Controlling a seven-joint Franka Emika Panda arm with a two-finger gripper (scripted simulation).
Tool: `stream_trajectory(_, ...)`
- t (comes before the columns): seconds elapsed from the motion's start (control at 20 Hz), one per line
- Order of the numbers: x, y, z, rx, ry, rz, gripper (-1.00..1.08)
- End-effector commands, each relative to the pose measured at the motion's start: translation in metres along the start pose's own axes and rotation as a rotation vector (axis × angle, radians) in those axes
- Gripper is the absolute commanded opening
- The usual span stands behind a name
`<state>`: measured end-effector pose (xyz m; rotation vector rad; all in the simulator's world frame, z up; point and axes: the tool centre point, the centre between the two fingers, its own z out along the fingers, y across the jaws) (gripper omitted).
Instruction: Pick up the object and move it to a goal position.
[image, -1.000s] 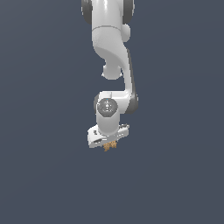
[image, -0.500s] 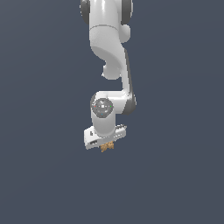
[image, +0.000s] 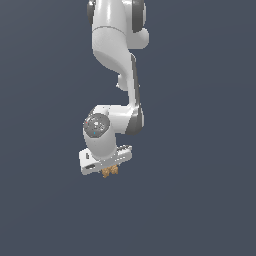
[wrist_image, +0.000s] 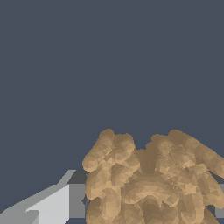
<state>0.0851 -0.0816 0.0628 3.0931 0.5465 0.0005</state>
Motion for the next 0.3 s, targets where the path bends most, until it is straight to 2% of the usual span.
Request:
stream_trajectory(0.0,0.0013,0.0078,-0.0027,0.001,0.0,-0.002,-1.0)
stream_trajectory(0.25,0.0021,0.0135,-0.0044,0.001,0.0,-0.002,-1.0)
